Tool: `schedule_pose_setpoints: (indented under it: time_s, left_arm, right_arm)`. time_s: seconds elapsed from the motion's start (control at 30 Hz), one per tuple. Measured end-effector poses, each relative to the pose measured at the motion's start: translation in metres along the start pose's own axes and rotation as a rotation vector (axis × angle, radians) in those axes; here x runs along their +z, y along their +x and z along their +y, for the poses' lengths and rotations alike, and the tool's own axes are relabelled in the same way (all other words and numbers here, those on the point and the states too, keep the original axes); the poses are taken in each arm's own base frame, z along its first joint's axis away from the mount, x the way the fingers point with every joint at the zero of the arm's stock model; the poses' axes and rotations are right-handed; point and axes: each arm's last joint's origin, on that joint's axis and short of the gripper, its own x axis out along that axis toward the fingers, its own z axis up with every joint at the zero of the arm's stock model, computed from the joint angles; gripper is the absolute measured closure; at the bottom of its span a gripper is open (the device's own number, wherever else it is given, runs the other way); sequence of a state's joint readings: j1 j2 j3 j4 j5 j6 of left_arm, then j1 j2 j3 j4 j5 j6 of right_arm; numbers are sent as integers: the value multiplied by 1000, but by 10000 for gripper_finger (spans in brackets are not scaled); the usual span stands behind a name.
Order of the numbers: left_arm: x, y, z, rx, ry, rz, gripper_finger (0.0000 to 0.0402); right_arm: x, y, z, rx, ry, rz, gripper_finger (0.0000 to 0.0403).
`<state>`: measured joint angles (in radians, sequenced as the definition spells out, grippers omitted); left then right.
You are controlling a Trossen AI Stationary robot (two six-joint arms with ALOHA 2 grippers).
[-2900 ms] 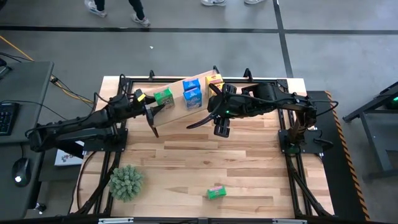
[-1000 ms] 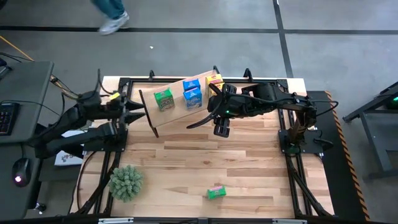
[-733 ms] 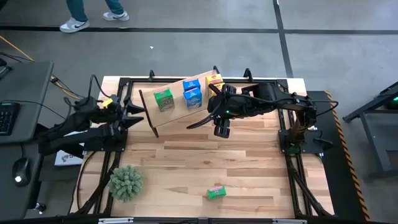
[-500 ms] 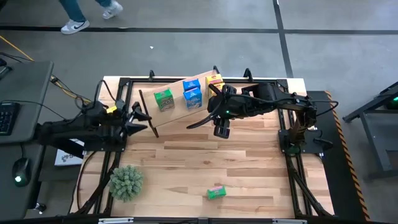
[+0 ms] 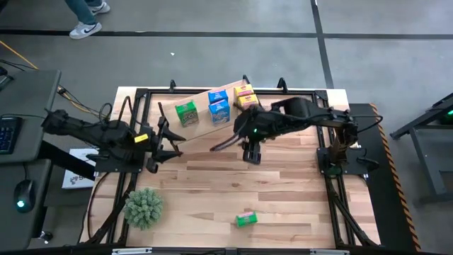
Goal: Stack cereal on shelf
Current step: Put the green cereal box on the shelf aligned with the green cereal box
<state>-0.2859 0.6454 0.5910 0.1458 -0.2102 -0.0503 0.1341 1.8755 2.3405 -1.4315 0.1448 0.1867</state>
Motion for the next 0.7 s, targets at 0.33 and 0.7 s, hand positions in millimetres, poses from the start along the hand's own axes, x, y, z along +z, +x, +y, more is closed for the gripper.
schedule_pose_setpoints:
  time_s: [0.33, 0.7]
  left_arm:
    - [5, 10, -16, 71, 70, 16, 188]
    - [4, 10, -17, 76, 85, 21, 188]
  right_arm:
    - [-20, 40, 79, 137, -97, 212, 226]
    - [-48, 75, 153, 40, -124, 274, 226]
